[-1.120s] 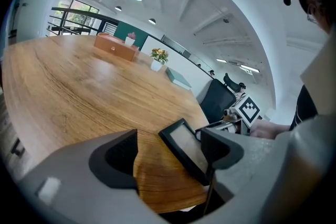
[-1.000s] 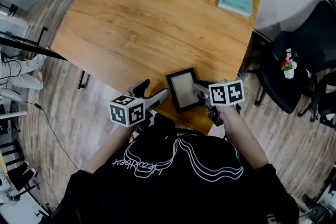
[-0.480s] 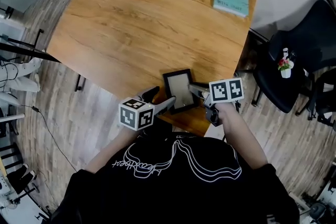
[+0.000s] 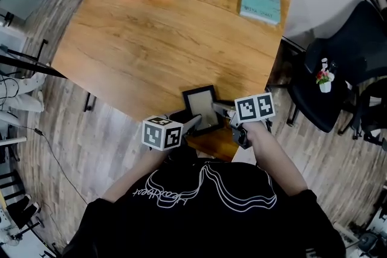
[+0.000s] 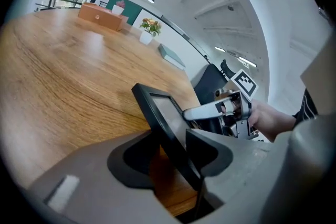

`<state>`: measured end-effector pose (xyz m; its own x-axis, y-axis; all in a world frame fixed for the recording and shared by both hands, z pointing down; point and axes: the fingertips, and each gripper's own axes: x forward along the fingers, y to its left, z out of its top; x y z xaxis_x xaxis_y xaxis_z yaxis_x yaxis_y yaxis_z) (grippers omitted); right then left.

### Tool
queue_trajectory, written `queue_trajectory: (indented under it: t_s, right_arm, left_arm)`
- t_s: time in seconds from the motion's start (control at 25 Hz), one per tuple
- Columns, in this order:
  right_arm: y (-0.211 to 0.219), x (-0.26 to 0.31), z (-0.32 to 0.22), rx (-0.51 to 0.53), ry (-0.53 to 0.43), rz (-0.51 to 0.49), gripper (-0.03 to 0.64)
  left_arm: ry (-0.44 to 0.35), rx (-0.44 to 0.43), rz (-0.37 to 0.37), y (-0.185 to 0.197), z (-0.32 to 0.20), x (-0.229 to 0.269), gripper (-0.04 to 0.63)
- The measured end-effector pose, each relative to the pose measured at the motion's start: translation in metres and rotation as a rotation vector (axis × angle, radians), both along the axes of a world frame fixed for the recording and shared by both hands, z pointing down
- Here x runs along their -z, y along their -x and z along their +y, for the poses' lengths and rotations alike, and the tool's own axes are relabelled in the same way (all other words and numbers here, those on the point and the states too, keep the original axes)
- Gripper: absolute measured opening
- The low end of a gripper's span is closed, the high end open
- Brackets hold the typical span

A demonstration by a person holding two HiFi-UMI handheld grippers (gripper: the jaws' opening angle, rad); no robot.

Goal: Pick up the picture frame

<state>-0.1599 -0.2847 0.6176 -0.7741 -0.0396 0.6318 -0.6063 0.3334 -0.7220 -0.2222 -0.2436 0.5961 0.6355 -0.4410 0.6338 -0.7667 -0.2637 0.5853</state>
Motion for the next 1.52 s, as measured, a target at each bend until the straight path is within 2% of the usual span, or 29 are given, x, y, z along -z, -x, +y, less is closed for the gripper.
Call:
queue_trajectory:
  t_s: [0.44, 0.56, 0.72, 0.92, 1.16, 1.4, 1.52]
  right_arm:
    - [0.001, 0.0, -0.001, 0.007, -0.043, 0.035, 0.104]
    - [0.0, 0.003, 0.001, 0.009, -0.089, 0.052, 0.107]
    - [-0.005, 0.009, 0.0, 0.003, -0.137, 0.055, 0.161]
    - [-0.016, 0.027, 0.0, -0.035, -0.219, 0.016, 0.163]
    - [-0.026, 0.054, 0.014, 0.02, -0.338, 0.024, 0.164]
    - [-0.041, 0.093, 0.027, 0.038, -0.44, -0.023, 0.163]
    - [-0.046, 0.119, 0.034, 0.05, -0.499, -0.08, 0.128]
  left_arm:
    - [0.039, 0.065, 0.021, 0.002, -0.008, 0.007, 0.15]
    - [0.075, 0.111, 0.058, 0.002, -0.008, 0.009, 0.13]
    - [0.089, 0.172, 0.111, 0.004, -0.011, 0.014, 0.108]
    - [0.035, 0.225, 0.138, 0.006, -0.015, 0.029, 0.079]
    - [-0.075, 0.21, 0.076, 0.006, -0.017, 0.055, 0.069]
    - [-0.16, 0.239, 0.094, -0.001, -0.008, 0.095, 0.069]
    - [-0.224, 0.252, 0.106, -0.007, -0.004, 0.123, 0.068]
